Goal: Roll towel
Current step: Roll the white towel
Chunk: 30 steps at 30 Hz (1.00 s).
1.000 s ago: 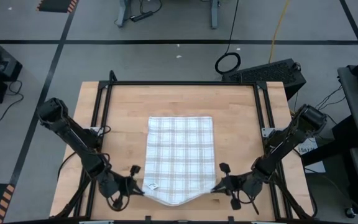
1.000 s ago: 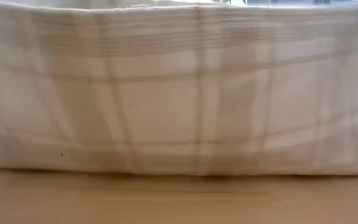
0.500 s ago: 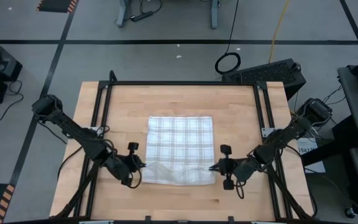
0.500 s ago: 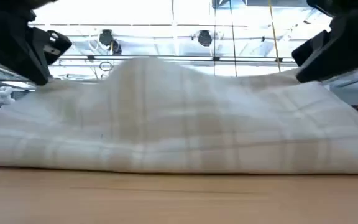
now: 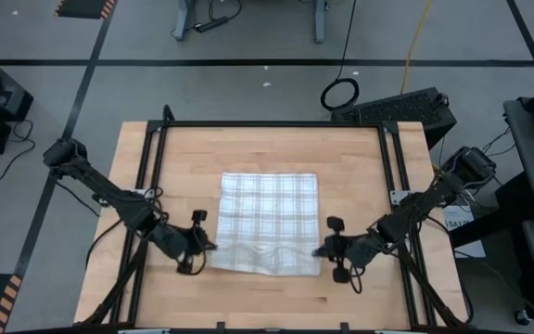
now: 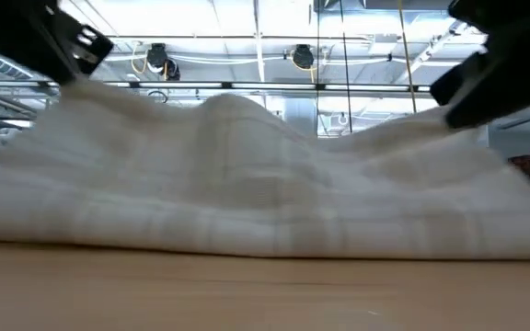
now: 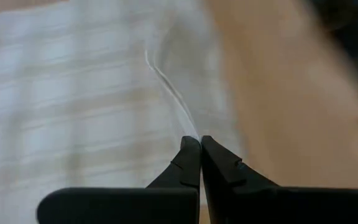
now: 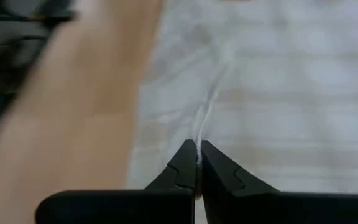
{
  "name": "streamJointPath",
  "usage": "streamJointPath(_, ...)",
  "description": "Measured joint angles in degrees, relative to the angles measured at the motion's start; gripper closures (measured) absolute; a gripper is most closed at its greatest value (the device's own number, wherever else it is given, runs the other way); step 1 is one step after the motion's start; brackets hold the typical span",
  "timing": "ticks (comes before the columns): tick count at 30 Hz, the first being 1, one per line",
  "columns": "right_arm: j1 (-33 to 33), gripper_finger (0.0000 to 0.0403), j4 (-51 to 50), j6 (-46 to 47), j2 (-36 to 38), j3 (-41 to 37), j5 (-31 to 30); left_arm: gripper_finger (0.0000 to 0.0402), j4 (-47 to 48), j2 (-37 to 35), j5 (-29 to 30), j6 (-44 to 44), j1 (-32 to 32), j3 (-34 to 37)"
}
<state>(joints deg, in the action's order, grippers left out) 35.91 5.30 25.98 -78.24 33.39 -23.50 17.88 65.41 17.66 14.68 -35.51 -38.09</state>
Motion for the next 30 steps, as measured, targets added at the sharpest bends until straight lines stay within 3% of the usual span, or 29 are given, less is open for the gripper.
streamJointPath(6, 5.6, 0.0403, 3.8, 9.3, 0.0, 0.0, 7.4, 0.0397, -13.4, -1.7, -9.7, 0.0, -6.3, 0.0)
streamJointPath(11, 10.4, 0.0402, 9.6, 10.9, 0.0, 0.6, 5.4, 0.0397, -17.0, -1.5, -6.1, 1.4, -10.8, -0.1)
streamJointPath(16, 12.5, 0.0402, 4.2, 8.1, 0.0, 7.2, 2.1, 0.0397, -16.7, -1.4, -2.1, 1.1, -11.8, -2.0)
streamJointPath(23, 10.8, 0.0402, -18.3, 5.2, 0.0, 16.8, -8.4, 0.0397, -4.7, -1.5, 6.8, 0.0, -8.9, -5.3)
streamJointPath(27, 7.1, 0.0402, -28.0, 4.4, 0.0, 17.0, -14.2, 0.0397, 5.5, -1.5, 10.8, 3.2, -4.8, -5.2)
streamJointPath(30, 2.2, 0.0402, -32.6, 4.4, 0.0, 15.8, -14.1, 0.0397, 11.3, -1.5, 11.8, 4.4, -0.5, -5.0)
